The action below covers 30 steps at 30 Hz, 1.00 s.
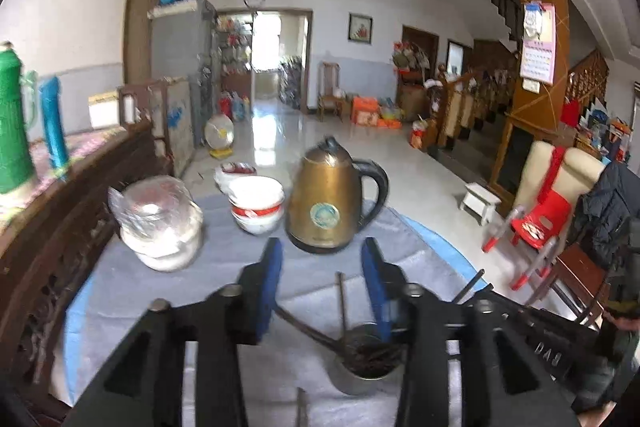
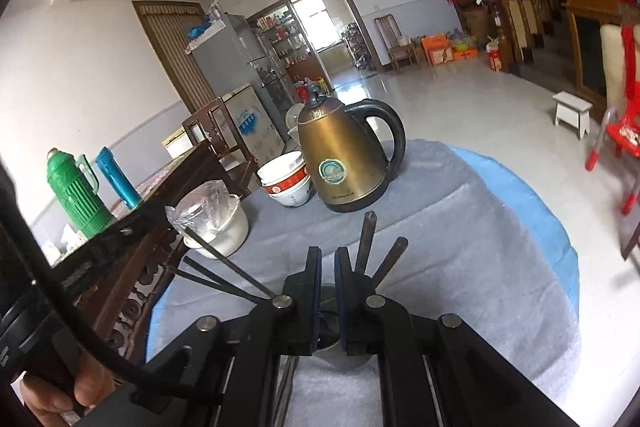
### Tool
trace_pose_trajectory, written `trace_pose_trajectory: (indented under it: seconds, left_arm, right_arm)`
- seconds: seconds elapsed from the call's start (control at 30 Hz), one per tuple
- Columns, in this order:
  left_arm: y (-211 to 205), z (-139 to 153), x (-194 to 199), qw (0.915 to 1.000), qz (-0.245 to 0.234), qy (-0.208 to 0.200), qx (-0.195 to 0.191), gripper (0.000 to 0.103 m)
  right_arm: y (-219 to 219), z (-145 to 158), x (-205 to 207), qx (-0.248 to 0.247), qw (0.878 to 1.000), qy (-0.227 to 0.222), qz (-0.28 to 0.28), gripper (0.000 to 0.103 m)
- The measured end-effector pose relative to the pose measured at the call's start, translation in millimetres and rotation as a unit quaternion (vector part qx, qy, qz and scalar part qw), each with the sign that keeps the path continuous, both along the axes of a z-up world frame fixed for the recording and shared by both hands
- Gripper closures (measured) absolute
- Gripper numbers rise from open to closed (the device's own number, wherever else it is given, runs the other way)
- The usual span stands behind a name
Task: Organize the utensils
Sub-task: 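Open both tools to drop the chopsticks into the grey cup, then move both open tools to the last two chopsticks on the cloth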
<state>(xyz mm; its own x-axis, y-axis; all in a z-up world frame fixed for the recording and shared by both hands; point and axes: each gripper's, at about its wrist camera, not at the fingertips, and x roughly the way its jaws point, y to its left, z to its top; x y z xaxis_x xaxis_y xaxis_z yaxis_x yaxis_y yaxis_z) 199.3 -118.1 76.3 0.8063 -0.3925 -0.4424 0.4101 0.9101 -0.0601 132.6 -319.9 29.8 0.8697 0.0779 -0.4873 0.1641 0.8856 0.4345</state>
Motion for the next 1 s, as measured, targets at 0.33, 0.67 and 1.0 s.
trace_pose_trajectory:
  seconds: [0.33, 0.67, 1.0]
  left_arm:
    - [68.8, -18.4, -34.5, 0.9954, 0.053, -0.019, 0.077, 0.034]
    - [111.7, -129.9, -42.8, 0.9797, 0.068, 0.129, 0.137, 0.034]
    - [99.7, -186.9, -73.6, 0.9680, 0.018, 0.201, 0.150, 0.034]
  right_arm:
    - [-5.9, 11.0, -51.6, 0.024, 0.997, -0.080, 0.006, 0.079]
    - [46.6, -1.9, -104.0, -0.030, 0.988, -0.125, 0.086, 0.057]
    - [83.6, -109.8, -49.3, -0.003, 0.991, 0.076, 0.110, 0.057]
